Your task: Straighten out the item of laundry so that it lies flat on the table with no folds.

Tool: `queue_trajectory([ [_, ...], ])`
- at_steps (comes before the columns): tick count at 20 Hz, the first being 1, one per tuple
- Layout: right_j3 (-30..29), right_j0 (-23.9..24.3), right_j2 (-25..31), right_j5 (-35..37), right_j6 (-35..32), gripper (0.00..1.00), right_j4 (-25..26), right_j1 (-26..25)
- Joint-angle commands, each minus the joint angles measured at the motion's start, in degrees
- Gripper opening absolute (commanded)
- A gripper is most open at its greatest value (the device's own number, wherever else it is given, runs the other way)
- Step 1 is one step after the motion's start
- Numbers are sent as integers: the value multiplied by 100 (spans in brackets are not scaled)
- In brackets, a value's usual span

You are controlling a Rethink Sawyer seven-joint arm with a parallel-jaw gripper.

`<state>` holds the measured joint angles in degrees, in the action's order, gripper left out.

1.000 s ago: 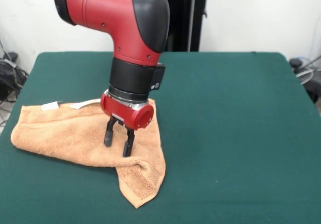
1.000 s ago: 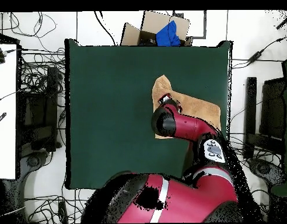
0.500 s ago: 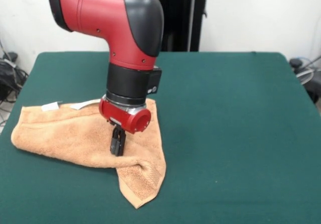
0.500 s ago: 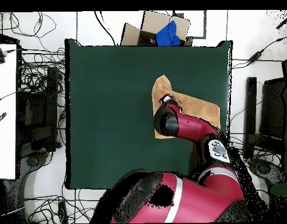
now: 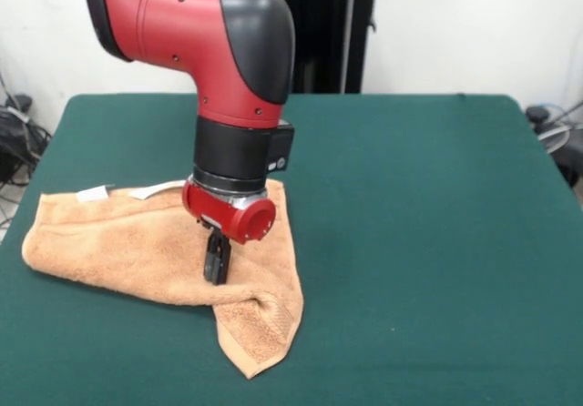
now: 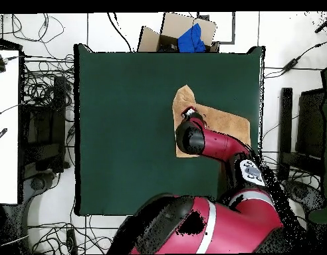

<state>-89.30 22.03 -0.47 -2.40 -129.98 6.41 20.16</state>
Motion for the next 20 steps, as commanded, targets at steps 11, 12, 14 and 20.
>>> queue_trajectory([
  [11, -1207, -333, 826, 1413, -1175, 0, -1379, -143],
  [12, -1235, -352, 811, 1418, -1164, 0, -1440, -131],
  [14, -1287, -433, 733, 1454, -1180, 0, -1579, -101],
  [20, -1569, -542, 621, 1546, -1219, 0, -1968, 32],
])
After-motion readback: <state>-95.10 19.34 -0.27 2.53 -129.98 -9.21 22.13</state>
